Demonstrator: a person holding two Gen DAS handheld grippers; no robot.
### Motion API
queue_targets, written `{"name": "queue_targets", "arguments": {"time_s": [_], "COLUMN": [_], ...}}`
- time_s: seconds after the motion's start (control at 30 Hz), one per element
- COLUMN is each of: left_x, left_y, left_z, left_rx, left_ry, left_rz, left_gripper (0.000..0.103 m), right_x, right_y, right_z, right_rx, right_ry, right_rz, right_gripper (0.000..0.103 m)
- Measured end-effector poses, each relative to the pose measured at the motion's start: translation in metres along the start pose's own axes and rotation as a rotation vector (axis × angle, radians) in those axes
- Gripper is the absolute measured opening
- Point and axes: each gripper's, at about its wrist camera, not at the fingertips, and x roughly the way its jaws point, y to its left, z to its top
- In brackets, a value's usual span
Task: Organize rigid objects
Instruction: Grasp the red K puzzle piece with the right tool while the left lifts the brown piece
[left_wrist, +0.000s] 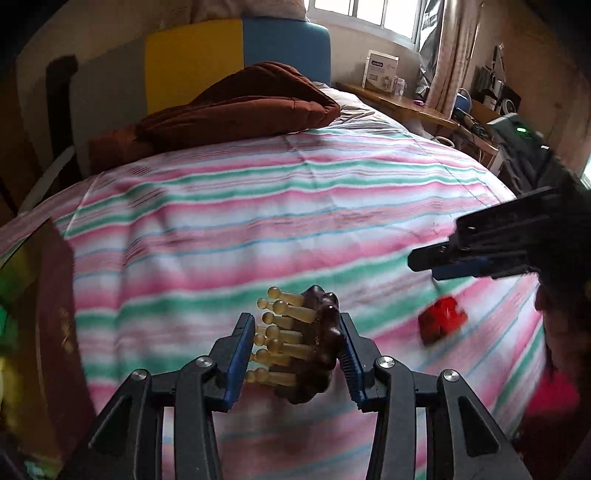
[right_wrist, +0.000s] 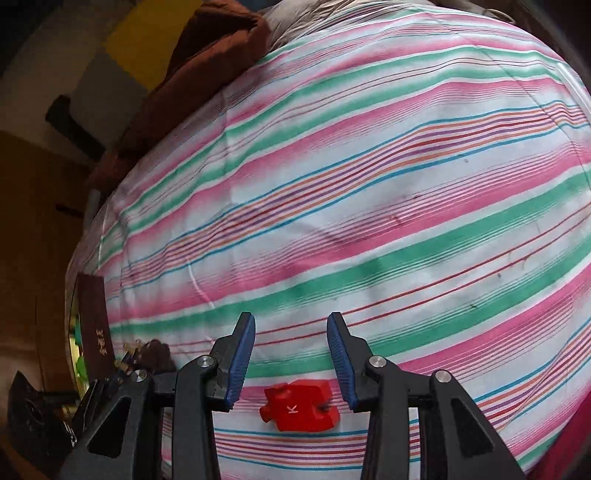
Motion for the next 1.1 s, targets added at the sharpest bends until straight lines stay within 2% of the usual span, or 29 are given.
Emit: {"name": "queue_targets", "arguments": {"time_s": [0.07, 0.17, 0.27, 0.4, 0.57, 0.67, 0.7, 0.73, 0.9, 1.1], "left_x": [-0.007, -0.018, -0.023, -0.025, -0.026, -0.028, -0.029, -0.030, -0.037, -0.053], "left_y": [0.002, 0.004, 0.006, 0.010, 0.013, 0.014, 0.015, 0.016, 0.020, 0.024], "left_z": [-0.009, -0.023, -0.029, -0.032, -0.034, -0.035, -0.036, -0.036, -0.041, -0.043], "left_rx": [0.001, 0.005, 0.005, -0.007, -0.023, -0.033, -0.037, -0.040, -0.037, -0.038], "left_ry": [0.002, 0.001, -0.002, -0.007, -0.017, -0.019, -0.020, -0.020, -0.024, -0.052], "left_rz": [0.002, 0.006, 0.001, -0.011, -0.025, -0.032, -0.035, -0.036, -0.020, 0.003], "left_gripper": [0.045, 0.045, 0.045, 0.045, 0.045, 0.045, 0.045, 0.045, 0.045, 0.045], "right_x": [0.004, 0.006, 0.006, 0.000, -0.007, 0.002, 0.003, 0.005, 0.007, 0.018], "right_y": [0.008, 0.018, 0.024, 0.019, 0.026, 0.034, 0.040, 0.048, 0.065, 0.056], "right_z": [-0.003, -0.009, -0.013, -0.017, -0.035, -0.045, -0.048, -0.053, -0.049, -0.033], "right_rx": [-0.040, -0.107, -0.133, -0.088, -0.158, -0.234, -0.277, -0.339, -0.401, -0.410], "right_ry": [0.002, -0.014, -0.016, 0.030, 0.060, 0.081, 0.060, 0.034, -0.069, -0.118], "right_rz": [-0.038, -0.060, -0.098, -0.106, -0.177, -0.211, -0.247, -0.308, -0.379, -0.278], "right_gripper": [0.042, 0.054, 0.054, 0.054, 0.055, 0.068, 0.066, 0.046, 0.047, 0.048]}}
